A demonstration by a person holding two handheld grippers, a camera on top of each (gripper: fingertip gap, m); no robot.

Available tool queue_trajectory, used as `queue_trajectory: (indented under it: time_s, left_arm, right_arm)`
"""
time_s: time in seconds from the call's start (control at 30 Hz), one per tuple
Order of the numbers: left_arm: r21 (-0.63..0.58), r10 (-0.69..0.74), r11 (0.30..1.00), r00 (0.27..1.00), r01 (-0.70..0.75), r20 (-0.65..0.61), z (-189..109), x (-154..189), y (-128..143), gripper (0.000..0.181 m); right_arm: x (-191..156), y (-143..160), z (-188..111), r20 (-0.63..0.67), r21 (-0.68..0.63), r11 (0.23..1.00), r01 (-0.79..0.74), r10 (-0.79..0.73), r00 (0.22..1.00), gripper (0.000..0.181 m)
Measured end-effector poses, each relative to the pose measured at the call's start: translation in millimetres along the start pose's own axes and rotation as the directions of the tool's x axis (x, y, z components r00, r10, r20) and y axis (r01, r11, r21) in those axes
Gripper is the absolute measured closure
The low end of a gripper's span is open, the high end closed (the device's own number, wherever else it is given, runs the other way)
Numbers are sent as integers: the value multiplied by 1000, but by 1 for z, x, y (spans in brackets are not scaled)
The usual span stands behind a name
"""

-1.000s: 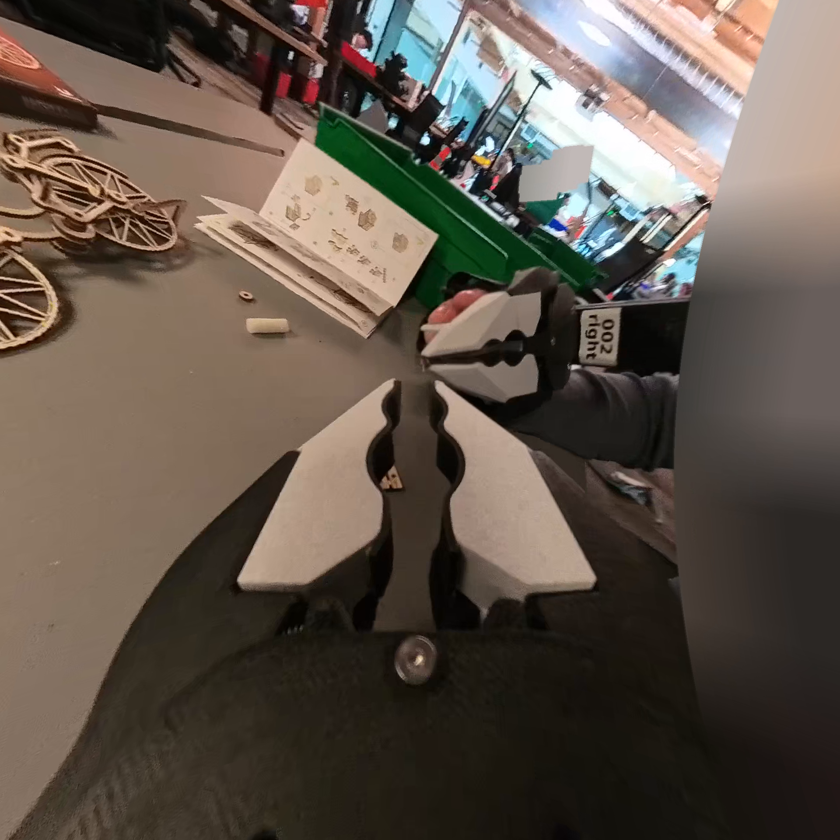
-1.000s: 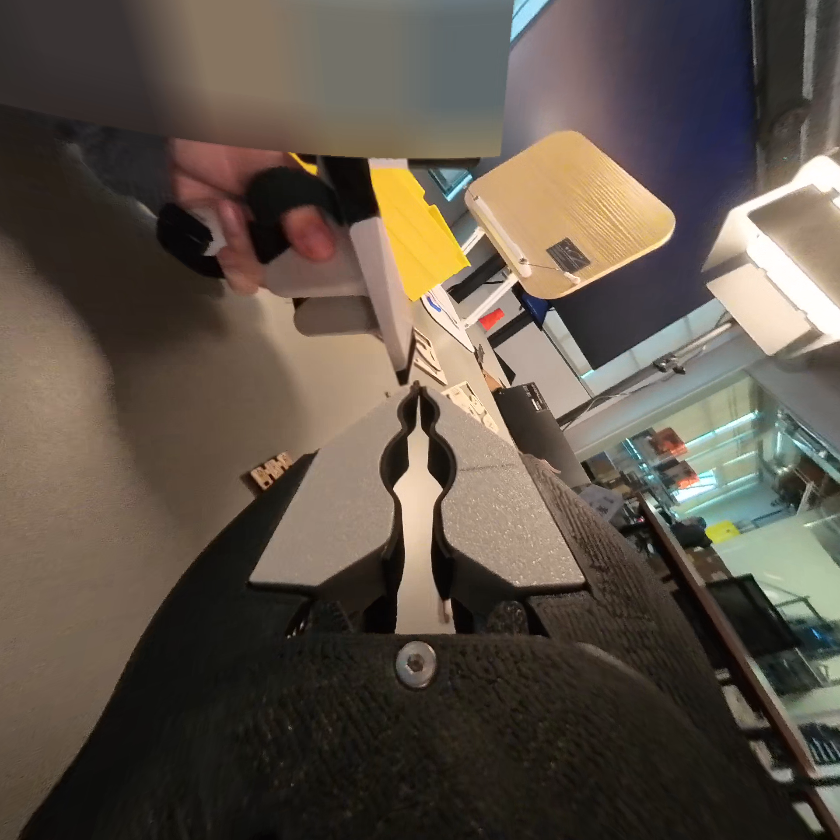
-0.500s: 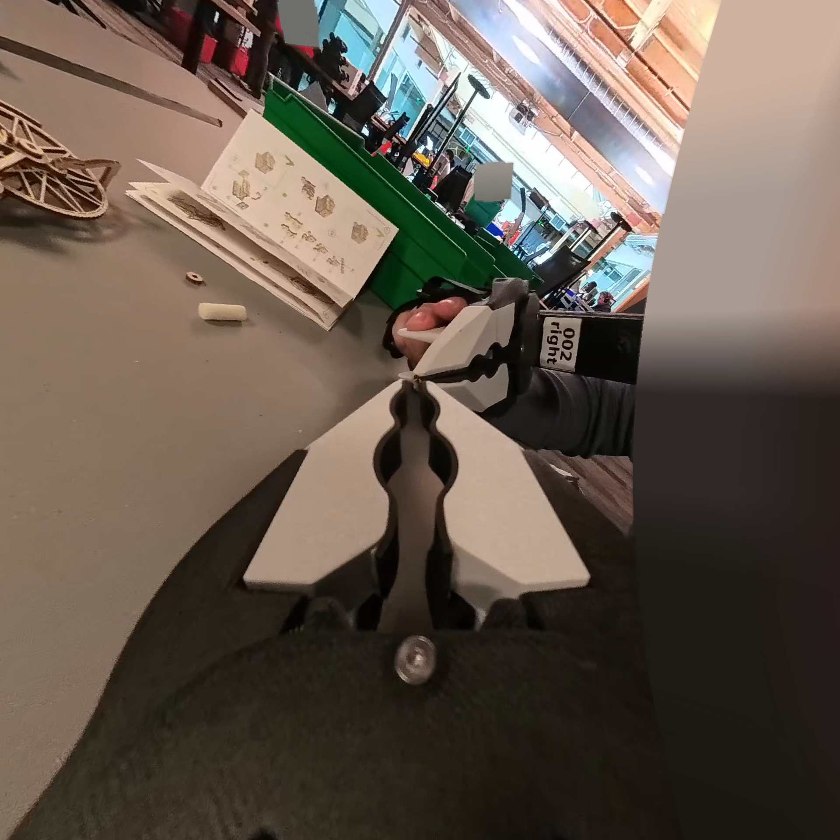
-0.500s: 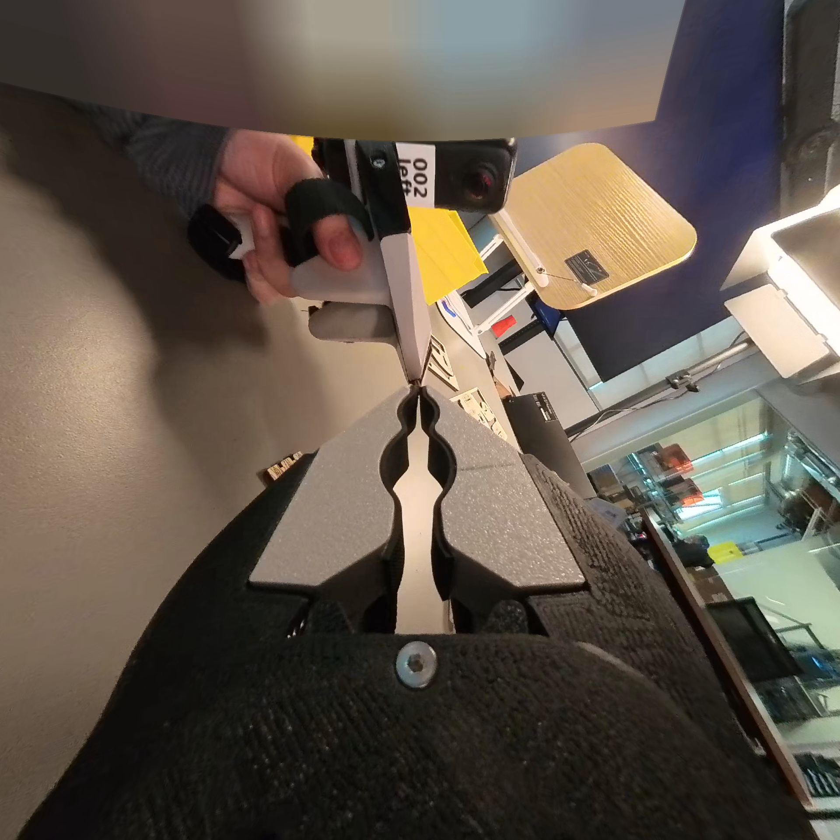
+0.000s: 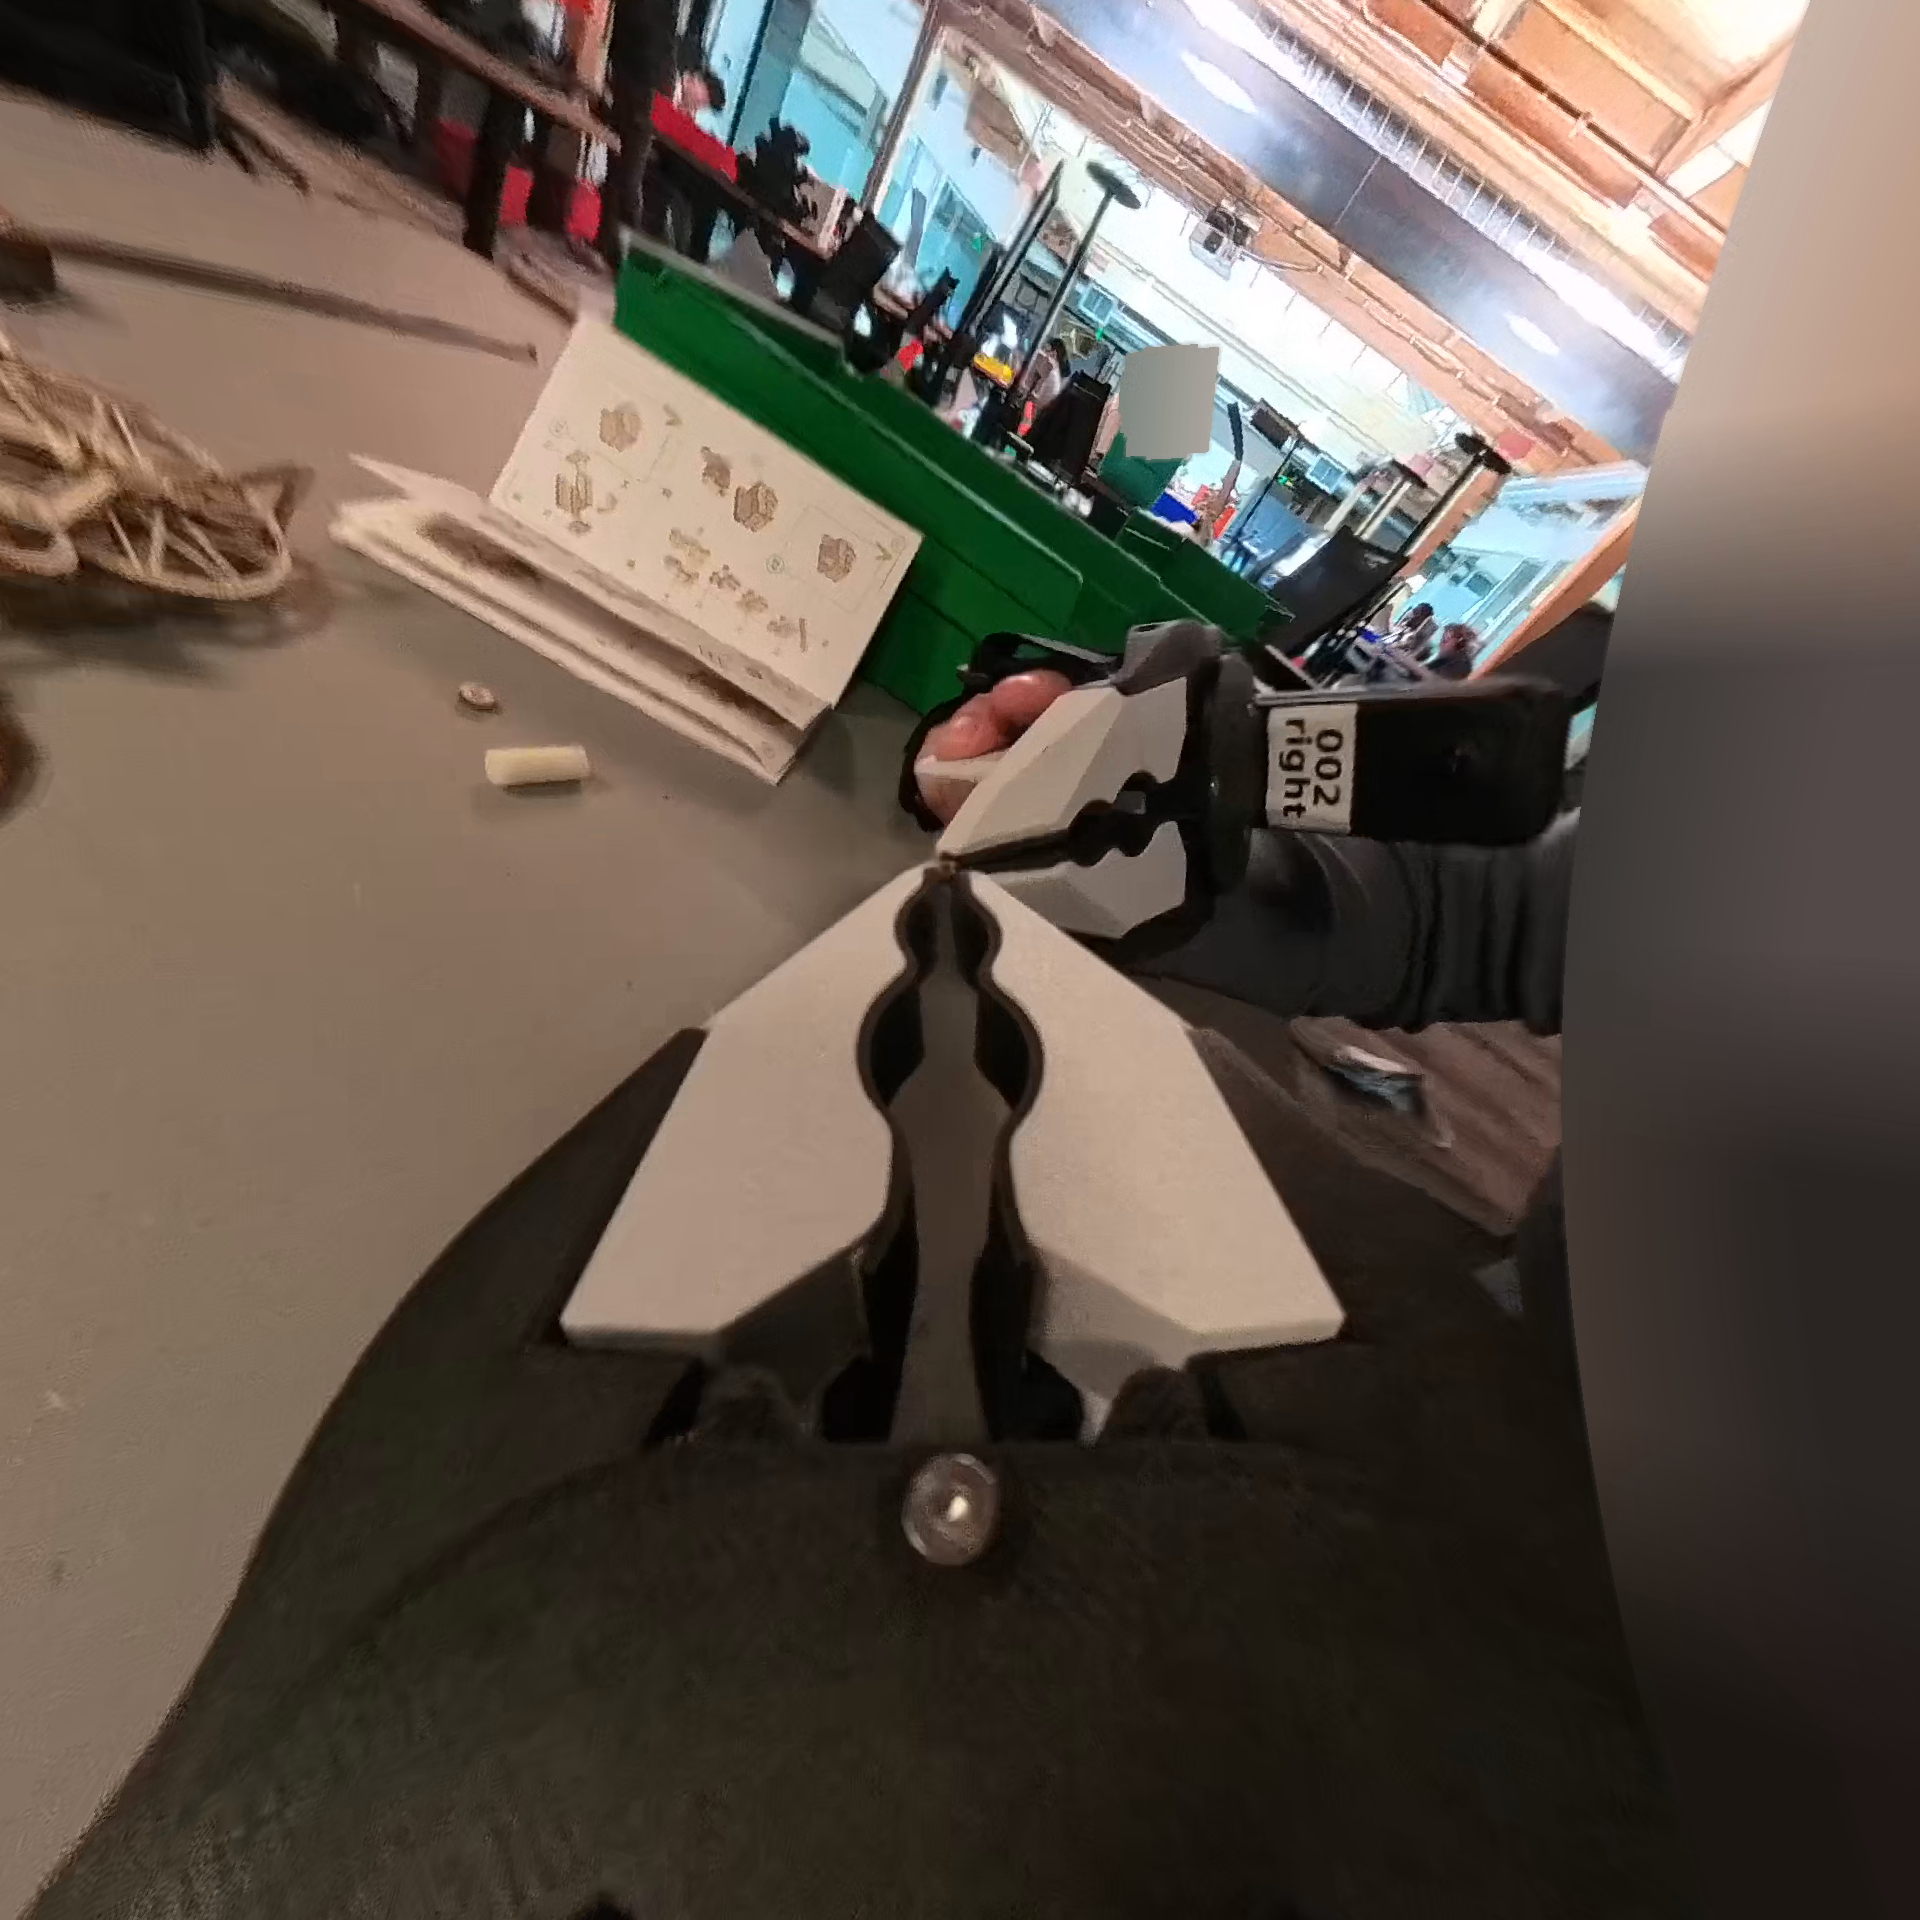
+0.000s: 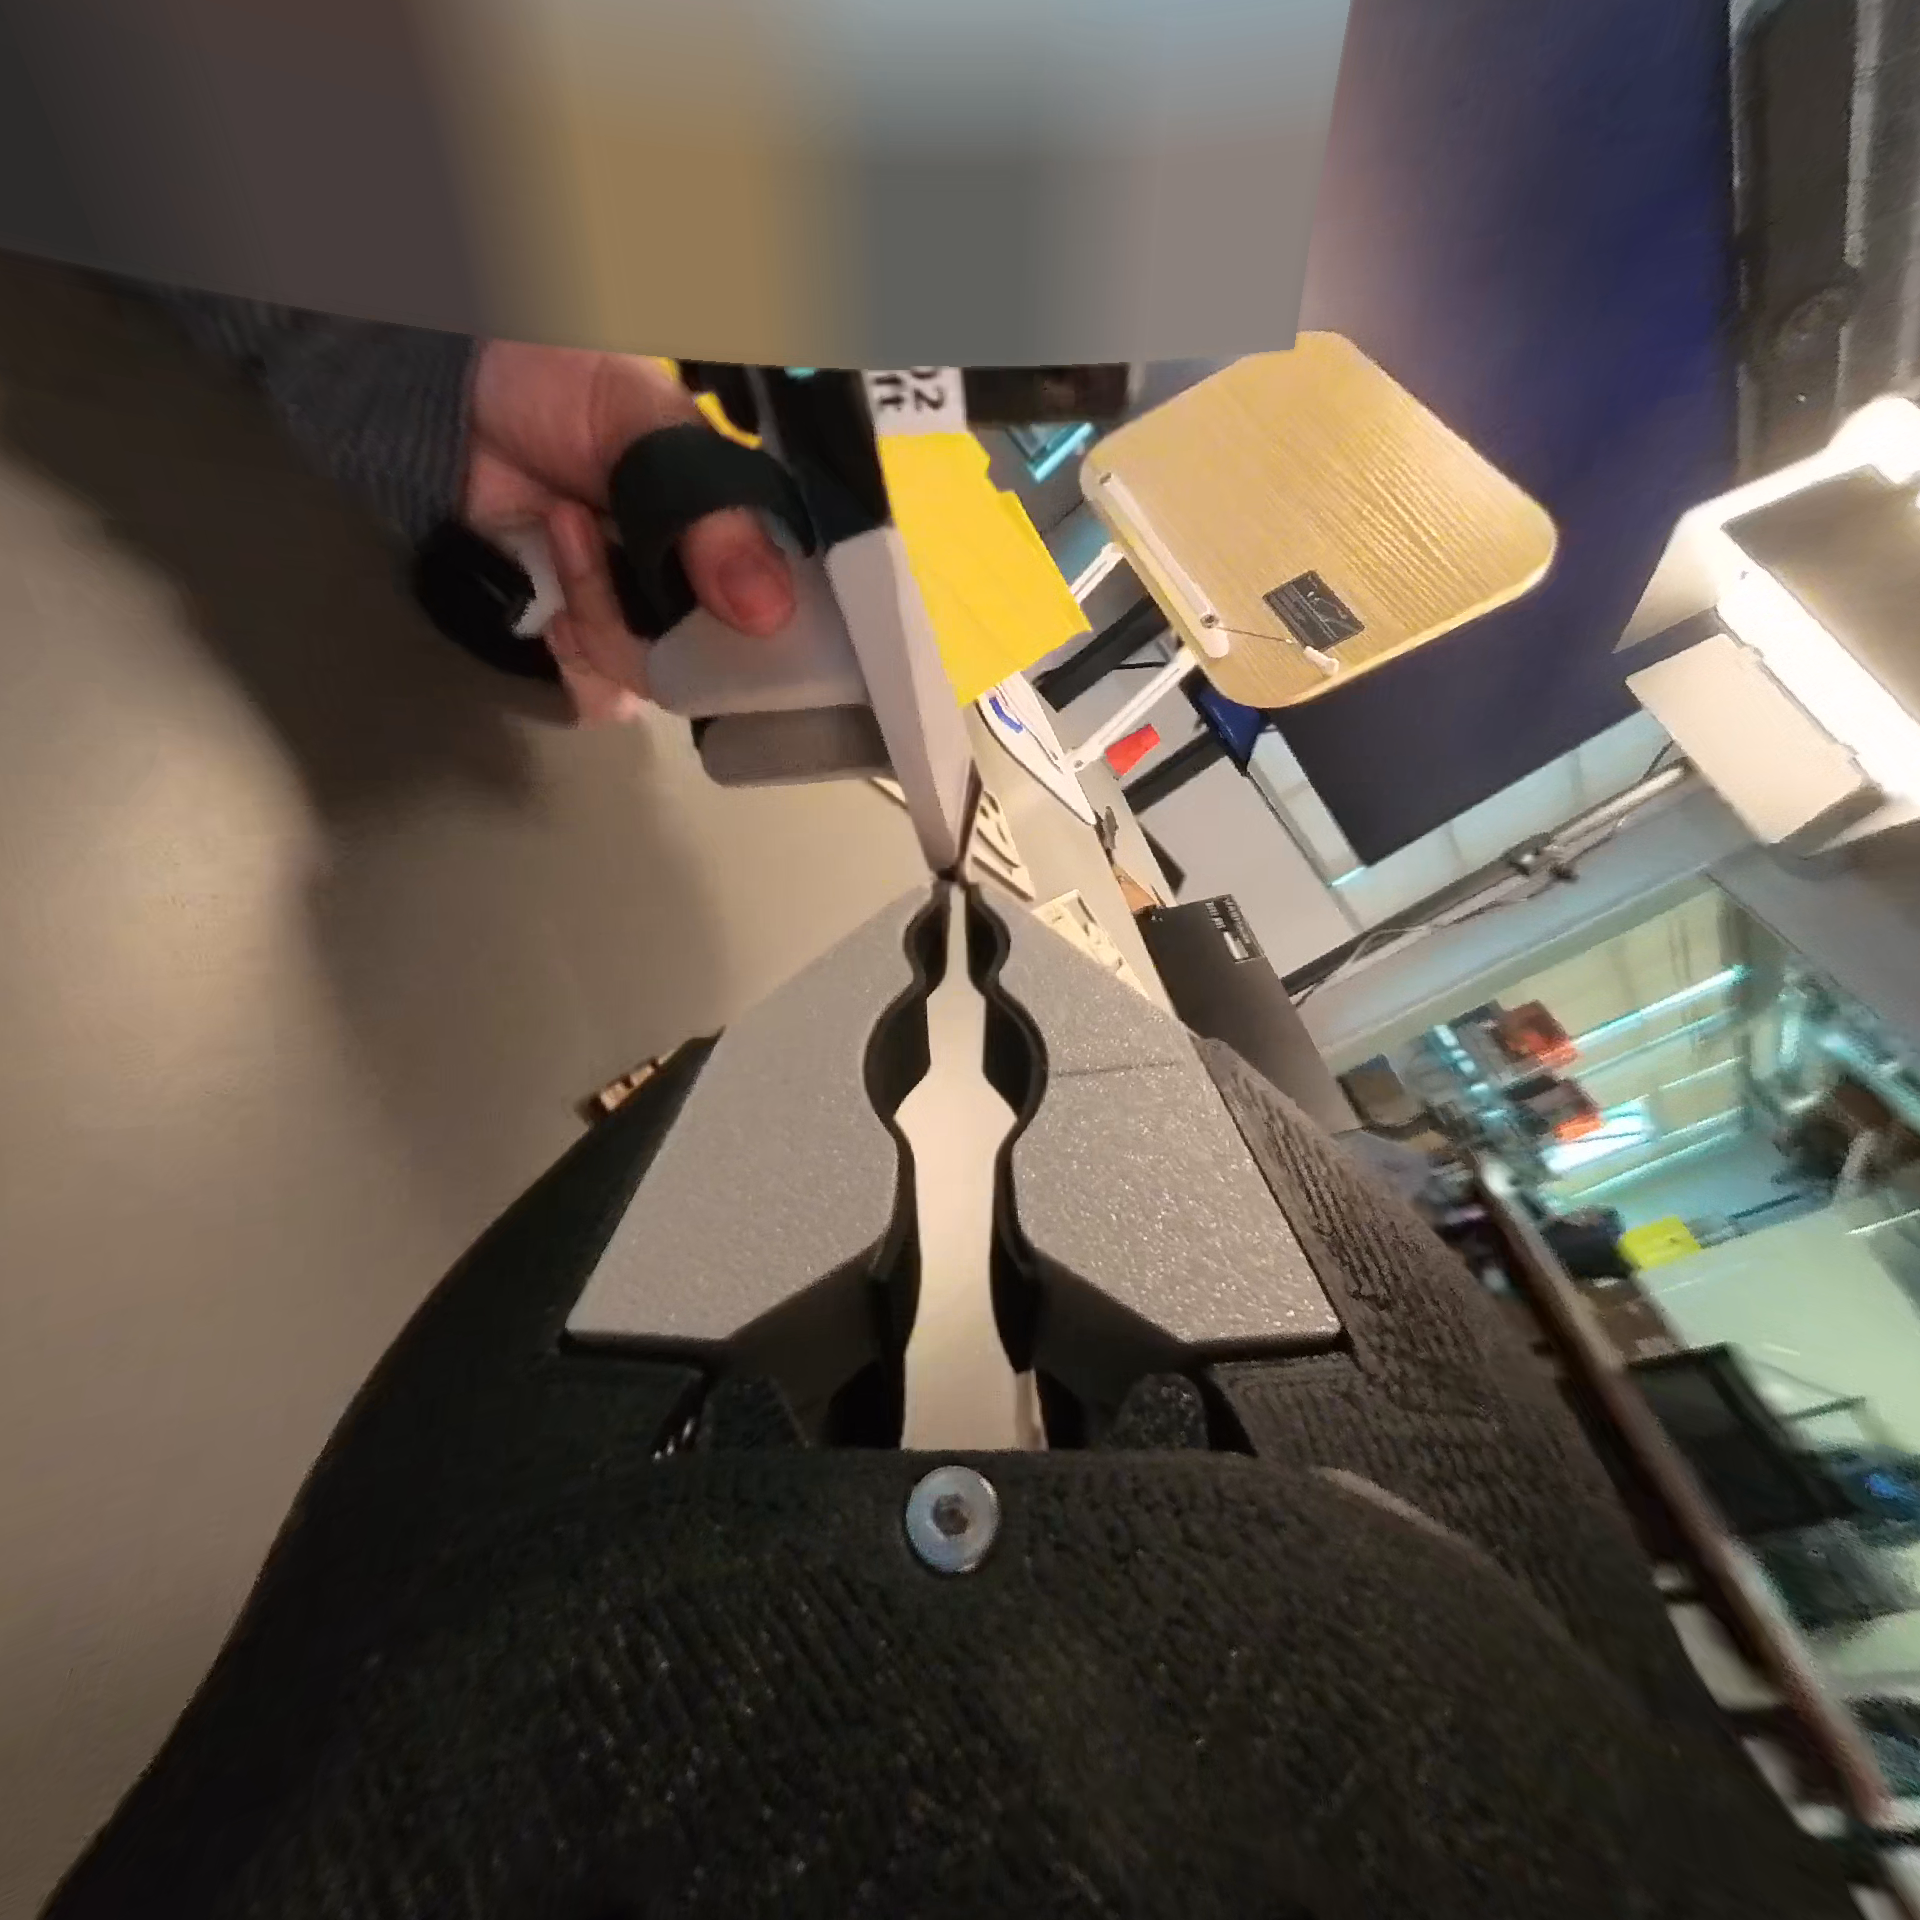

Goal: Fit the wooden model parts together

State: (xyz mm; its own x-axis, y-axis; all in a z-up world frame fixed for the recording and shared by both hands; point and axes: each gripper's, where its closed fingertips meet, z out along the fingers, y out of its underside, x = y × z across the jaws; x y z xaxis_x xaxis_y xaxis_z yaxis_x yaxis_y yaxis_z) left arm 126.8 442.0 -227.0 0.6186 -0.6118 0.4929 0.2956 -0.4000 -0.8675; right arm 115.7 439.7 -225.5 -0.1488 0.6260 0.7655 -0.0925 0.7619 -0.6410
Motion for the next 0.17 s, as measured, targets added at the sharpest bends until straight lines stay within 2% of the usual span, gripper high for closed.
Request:
queue_trajectory:
  time_s: [0.07,0.1,0.17]
  left_arm:
    - [70,166,984,986,-166,16,-5,9,-10,181]
    - [106,283,953,959,-285,33,-8,15,-15,181]
    - [107,512,844,849,-525,126,-12,19,-17,181]
  right_arm:
    - [6,-4,-4,15,41,987,-158,158,987,179]
    - [8,-7,-6,52,73,957,-283,279,959,178]
    - [13,-18,-11,186,135,811,-569,544,818,176]
